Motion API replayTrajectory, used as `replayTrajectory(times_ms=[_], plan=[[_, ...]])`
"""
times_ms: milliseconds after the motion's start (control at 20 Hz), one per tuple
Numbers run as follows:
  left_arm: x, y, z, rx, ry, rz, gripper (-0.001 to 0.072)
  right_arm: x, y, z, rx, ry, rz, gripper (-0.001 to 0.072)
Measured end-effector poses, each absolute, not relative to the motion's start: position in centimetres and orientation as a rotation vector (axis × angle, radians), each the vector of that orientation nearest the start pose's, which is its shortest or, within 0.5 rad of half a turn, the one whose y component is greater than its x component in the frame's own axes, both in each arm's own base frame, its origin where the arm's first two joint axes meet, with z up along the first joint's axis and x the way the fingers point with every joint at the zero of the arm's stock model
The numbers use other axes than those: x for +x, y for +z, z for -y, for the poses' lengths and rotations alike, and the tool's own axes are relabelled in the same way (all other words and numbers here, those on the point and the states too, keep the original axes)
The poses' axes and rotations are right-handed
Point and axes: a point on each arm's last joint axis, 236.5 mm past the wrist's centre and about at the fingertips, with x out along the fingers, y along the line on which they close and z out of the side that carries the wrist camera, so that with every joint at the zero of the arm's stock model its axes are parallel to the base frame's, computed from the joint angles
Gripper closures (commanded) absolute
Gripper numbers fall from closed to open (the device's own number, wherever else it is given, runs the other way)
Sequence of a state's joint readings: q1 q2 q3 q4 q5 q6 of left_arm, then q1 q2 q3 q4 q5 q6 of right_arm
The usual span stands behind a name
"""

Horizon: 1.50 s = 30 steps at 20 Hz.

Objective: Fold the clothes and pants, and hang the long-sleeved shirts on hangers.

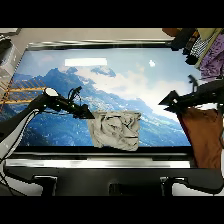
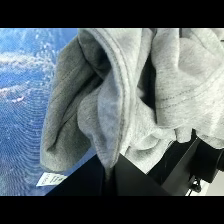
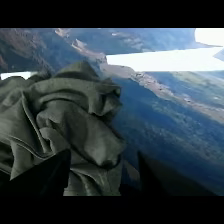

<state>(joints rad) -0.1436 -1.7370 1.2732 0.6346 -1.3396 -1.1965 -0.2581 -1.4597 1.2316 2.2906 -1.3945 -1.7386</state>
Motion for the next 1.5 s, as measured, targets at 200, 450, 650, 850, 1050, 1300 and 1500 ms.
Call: replayTrajectory(times_ms=[200, 450, 650, 850, 1050, 1300, 1500], plan=[[35.9, -4.6, 24.0, -0.587, -0.842, -1.559, 0.0688, 36.4, -3.9, -10.5, 0.654, 0.504, -1.522, 0.0213], [35.9, -4.5, 24.0, -0.59, -0.843, -1.558, 0.0688, 35.0, -7.3, -13.1, 0.634, 0.573, -1.604, 0.0237], [36.0, -4.5, 24.0, -0.591, -0.839, -1.553, 0.0688, 34.9, -8.3, -14.0, 0.669, 0.583, -1.611, 0.0302], [36.4, -4.7, 24.0, -0.591, -0.829, -1.542, 0.0688, 34.3, -8.8, -14.7, 0.712, 0.597, -1.64, 0.0305], [36.5, -5.0, 24.0, -0.594, -0.822, -1.542, 0.0688, 34.1, -8.9, -15.4, 0.726, 0.609, -1.651, 0.0594], [36.5, -5.2, 23.9, -0.608, -0.807, -1.552, 0.0689, 33.9, -9.0, -17.6, 0.668, 0.641, -1.644, 0.0676], [37.9, -3.6, 22.9, -0.625, -0.784, -1.506, 0.069, 36.2, -5.2, -16.7, 0.623, 0.659, -1.527, 0.0675]])
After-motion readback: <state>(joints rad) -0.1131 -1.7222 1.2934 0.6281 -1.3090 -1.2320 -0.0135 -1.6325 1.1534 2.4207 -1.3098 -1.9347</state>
